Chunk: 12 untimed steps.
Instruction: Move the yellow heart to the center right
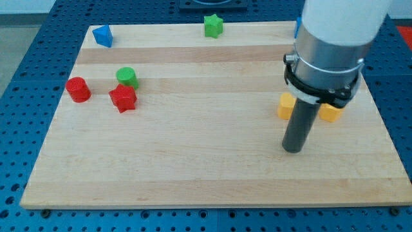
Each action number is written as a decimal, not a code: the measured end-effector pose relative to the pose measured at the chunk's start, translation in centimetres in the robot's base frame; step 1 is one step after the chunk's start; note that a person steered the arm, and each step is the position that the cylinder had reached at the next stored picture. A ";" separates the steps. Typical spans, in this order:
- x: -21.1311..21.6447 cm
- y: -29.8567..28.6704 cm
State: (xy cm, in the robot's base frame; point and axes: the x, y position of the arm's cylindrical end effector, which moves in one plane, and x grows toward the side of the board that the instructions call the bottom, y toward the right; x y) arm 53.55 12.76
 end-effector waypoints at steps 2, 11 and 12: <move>0.1 -1.2; -10.8 -12.3; -14.0 -12.5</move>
State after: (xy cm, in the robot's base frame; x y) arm 39.51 0.24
